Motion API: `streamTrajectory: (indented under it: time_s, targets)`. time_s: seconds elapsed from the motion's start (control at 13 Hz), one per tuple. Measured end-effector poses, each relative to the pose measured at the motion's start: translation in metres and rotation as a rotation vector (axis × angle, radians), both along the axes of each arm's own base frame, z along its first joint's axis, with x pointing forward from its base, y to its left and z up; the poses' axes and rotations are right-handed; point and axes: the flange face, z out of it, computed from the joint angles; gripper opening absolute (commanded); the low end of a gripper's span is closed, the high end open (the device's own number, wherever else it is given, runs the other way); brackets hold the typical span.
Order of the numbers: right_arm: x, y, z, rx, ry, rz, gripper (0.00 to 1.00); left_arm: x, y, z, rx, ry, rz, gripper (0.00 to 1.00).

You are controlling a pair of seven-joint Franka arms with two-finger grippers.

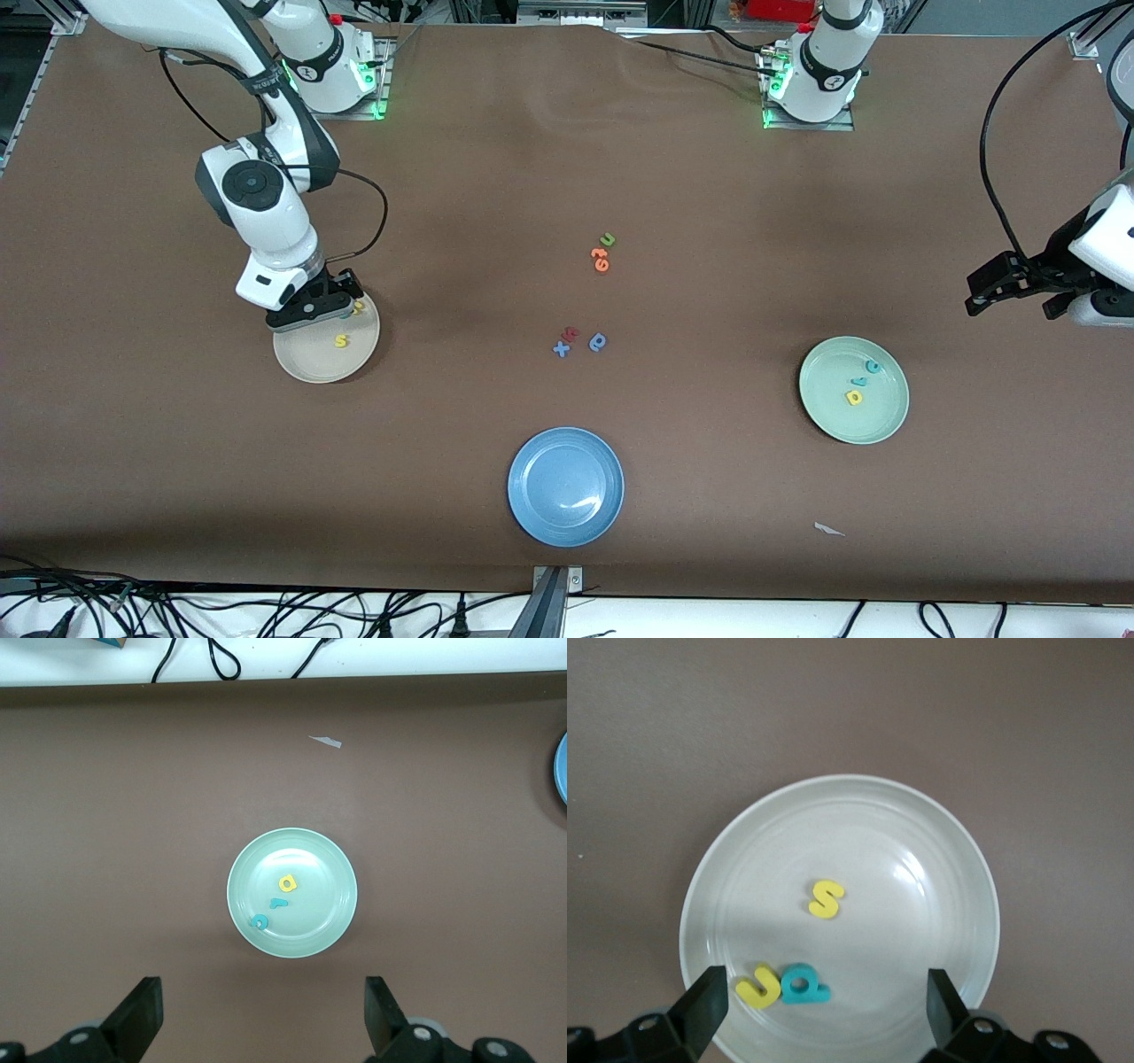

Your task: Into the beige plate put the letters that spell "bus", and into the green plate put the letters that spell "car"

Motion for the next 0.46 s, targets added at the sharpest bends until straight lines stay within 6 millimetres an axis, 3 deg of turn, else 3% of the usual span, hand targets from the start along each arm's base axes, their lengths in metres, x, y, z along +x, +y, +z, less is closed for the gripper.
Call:
streamTrajectory:
  time_s: [0.15, 0.46]
  targets:
    - [0.012, 0.006, 0.021, -0.029, 0.053, -0.054, 0.99, 0.0, 0.0, 0.0, 0.0, 0.0, 0.0, 1.0]
    - [0.036, 0.025, 0.086, -0.037, 0.128, -0.102, 0.99, 0.0, 0.0, 0.0, 0.0, 0.0, 0.0, 1.0]
